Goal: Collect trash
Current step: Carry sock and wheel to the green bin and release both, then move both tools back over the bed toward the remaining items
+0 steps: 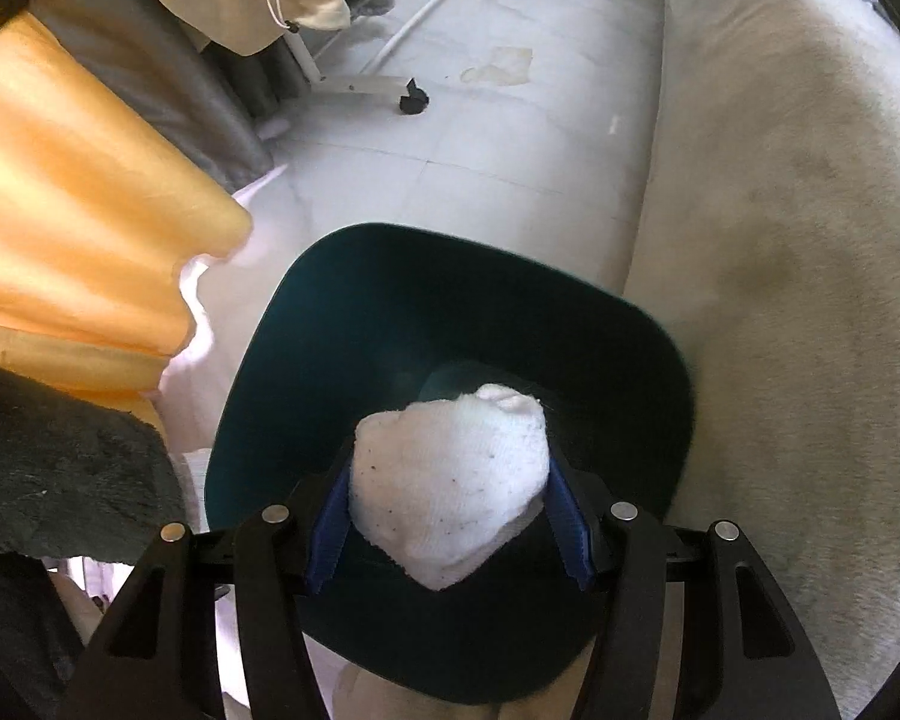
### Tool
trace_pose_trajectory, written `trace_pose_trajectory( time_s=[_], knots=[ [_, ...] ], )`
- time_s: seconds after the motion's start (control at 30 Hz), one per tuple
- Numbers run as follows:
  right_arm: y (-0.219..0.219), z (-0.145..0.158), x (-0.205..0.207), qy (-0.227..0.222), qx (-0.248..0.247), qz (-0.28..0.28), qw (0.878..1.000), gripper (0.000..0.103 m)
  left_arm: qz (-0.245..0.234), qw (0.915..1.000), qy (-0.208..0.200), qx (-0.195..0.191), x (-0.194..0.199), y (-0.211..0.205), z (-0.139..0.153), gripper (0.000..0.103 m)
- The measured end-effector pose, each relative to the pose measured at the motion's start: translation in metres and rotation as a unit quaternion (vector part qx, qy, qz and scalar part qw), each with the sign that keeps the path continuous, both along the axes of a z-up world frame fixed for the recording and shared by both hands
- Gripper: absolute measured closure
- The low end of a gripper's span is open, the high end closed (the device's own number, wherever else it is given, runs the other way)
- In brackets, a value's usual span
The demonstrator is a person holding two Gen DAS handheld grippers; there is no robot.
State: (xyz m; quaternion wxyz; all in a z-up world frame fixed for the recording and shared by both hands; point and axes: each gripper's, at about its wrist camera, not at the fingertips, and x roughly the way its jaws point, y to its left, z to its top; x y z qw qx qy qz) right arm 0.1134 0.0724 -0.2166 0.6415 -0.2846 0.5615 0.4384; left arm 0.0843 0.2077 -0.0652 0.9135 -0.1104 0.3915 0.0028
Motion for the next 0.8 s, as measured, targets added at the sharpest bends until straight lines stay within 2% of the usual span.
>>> trace_pose_trajectory(
  time_s=[0.07, 0.27, 0.4, 0.57, 0.63, 0.8],
  knots=[
    [-0.001, 0.003, -0.002, -0.004, 0.001, 0.003, 1.0, 0.042, 0.001, 0.9998, -0.021, 0.006, 0.001, -0.001, 0.013, 0.068],
    [-0.009, 0.01, -0.003, -0.015, 0.001, 0.015, 1.0, 0.028, -0.014, 0.998, -0.06, 0.013, 0.009, -0.019, 0.041, 0.068],
    [-0.017, 0.017, 0.0, -0.014, 0.015, 0.01, 1.0, 0.028, -0.016, 0.9966, -0.08, 0.017, 0.016, -0.032, 0.051, 0.068],
    [-0.03, 0.041, 0.003, -0.017, 0.056, 0.005, 0.998, 0.028, -0.019, 0.9951, -0.093, 0.026, 0.031, -0.053, 0.06, 0.068],
    [-0.038, 0.055, 0.004, -0.022, 0.077, 0.004, 0.997, 0.027, -0.022, 0.9941, -0.1, 0.036, 0.035, -0.063, 0.066, 0.068],
    [-0.055, 0.087, 0.006, -0.056, 0.118, 0.003, 0.991, 0.027, -0.03, 0.9931, -0.112, 0.02, 0.042, -0.078, 0.074, 0.065]
  ],
)
